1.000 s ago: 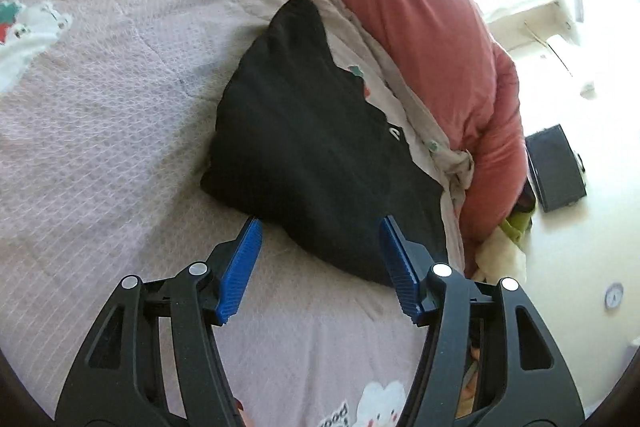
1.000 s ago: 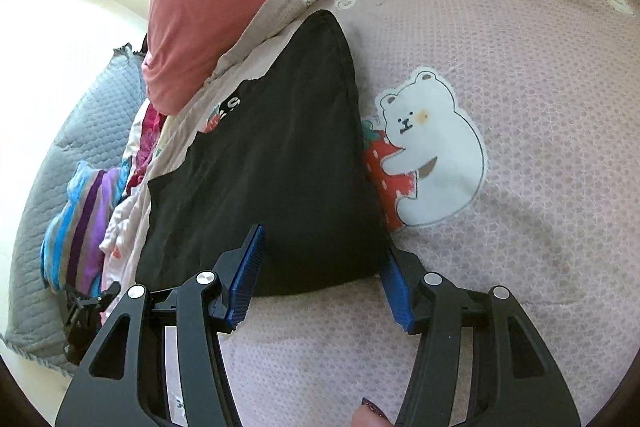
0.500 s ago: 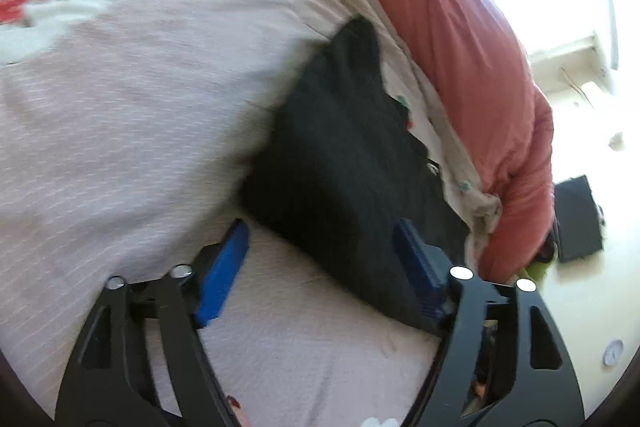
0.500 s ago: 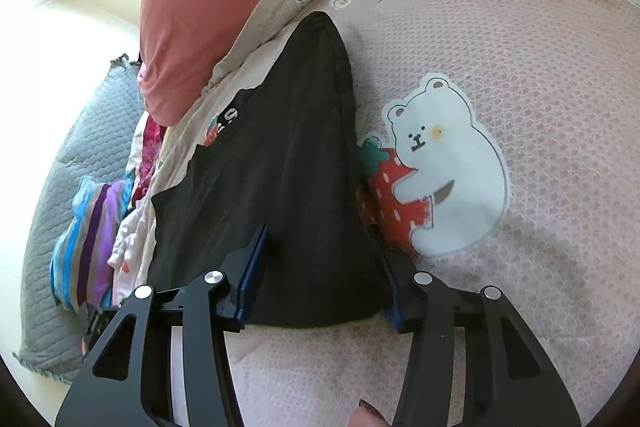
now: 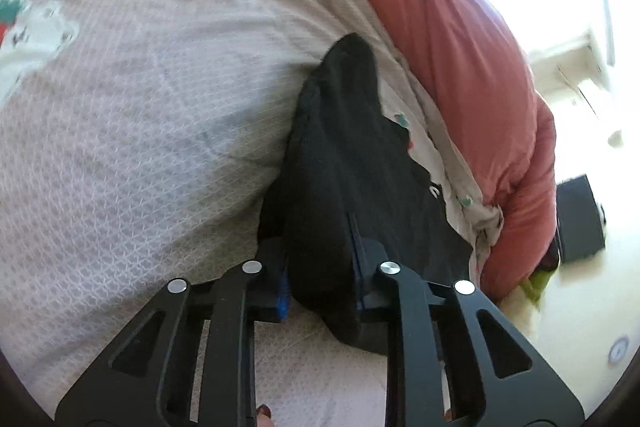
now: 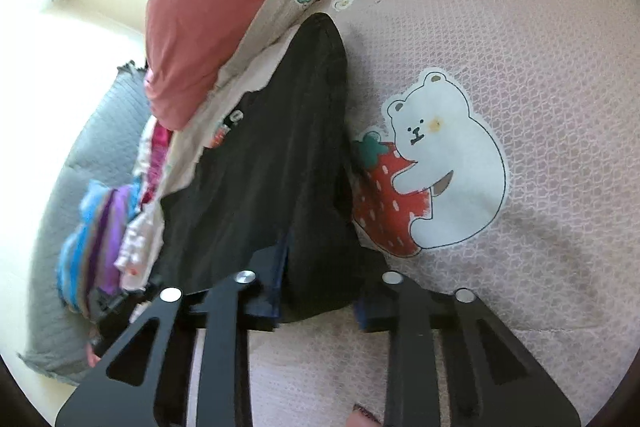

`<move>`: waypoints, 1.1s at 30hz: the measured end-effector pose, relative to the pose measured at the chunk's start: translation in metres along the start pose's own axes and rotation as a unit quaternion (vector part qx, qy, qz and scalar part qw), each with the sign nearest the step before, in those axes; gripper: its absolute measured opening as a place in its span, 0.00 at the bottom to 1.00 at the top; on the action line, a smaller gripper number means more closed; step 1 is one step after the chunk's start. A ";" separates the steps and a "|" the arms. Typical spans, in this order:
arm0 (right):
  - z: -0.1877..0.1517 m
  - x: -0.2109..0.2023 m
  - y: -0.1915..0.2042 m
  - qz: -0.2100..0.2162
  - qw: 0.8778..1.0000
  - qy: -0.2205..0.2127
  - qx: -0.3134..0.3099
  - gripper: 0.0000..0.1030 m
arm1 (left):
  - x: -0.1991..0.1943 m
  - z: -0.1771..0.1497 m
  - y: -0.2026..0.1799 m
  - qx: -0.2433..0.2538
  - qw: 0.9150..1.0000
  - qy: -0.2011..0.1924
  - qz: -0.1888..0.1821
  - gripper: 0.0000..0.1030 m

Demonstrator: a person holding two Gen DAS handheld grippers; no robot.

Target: Fold small clothes

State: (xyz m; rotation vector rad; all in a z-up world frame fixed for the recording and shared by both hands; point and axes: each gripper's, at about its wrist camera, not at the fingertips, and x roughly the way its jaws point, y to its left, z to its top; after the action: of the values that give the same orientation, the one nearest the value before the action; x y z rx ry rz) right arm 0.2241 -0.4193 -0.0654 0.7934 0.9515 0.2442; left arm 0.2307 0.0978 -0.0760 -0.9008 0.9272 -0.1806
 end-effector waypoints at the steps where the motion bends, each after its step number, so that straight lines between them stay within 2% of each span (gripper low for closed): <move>1: -0.001 -0.003 0.004 0.000 1.000 -0.005 -0.011 0.18 | -0.002 0.001 0.000 0.001 1.000 0.000 -0.003 0.12; 6: -0.008 -0.023 0.016 0.002 0.999 -0.014 -0.040 0.16 | -0.025 -0.002 0.001 0.018 1.000 0.000 -0.017 0.12; 12: -0.026 -0.044 0.018 -0.011 0.999 -0.004 -0.051 0.16 | -0.061 -0.015 0.009 0.027 0.999 -0.012 -0.027 0.11; 13: -0.030 -0.047 0.017 -0.013 0.999 -0.004 -0.050 0.15 | -0.068 -0.016 0.011 0.029 0.999 -0.014 -0.026 0.10; 14: -0.033 -0.049 0.017 -0.014 0.999 -0.004 -0.049 0.15 | -0.073 -0.017 0.013 0.031 0.999 -0.017 -0.025 0.03; 15: -0.037 -0.054 0.014 -0.019 0.999 -0.007 -0.048 0.15 | -0.082 -0.020 0.017 0.036 0.999 -0.023 -0.020 0.00; 17: -0.039 -0.058 0.010 -0.023 0.999 -0.011 -0.045 0.15 | -0.092 -0.021 0.018 0.043 0.998 -0.027 -0.022 0.00; 22: -0.051 -0.060 0.011 -0.068 0.995 -0.019 -0.067 0.17 | -0.099 -0.018 0.017 0.061 0.997 -0.031 -0.017 0.00; 25: -0.058 -0.075 0.024 -0.100 0.988 -0.057 -0.103 0.20 | -0.095 -0.016 0.016 0.062 0.998 -0.020 -0.015 0.25; 27: -0.064 -0.084 0.037 -0.118 0.980 -0.081 -0.141 0.25 | -0.091 -0.016 0.014 0.069 0.997 -0.013 -0.009 0.25; 29: -0.076 -0.089 0.056 -0.131 0.968 -0.093 -0.192 0.44 | -0.086 -0.016 0.011 0.074 0.997 -0.005 -0.005 0.31; 32: -0.094 -0.086 0.085 -0.137 0.949 -0.097 -0.267 0.49 | -0.078 -0.015 0.008 0.080 0.997 0.008 0.001 0.40; 33: -0.104 -0.082 0.099 -0.138 0.939 -0.097 -0.299 0.50 | -0.074 -0.014 0.007 0.083 0.996 0.013 0.005 0.43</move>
State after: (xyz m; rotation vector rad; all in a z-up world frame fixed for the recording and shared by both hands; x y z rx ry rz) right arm 0.1081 -0.3405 0.0214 0.1147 0.7308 0.1899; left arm 0.1729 0.1308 -0.0394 -0.7417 0.9266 -0.2575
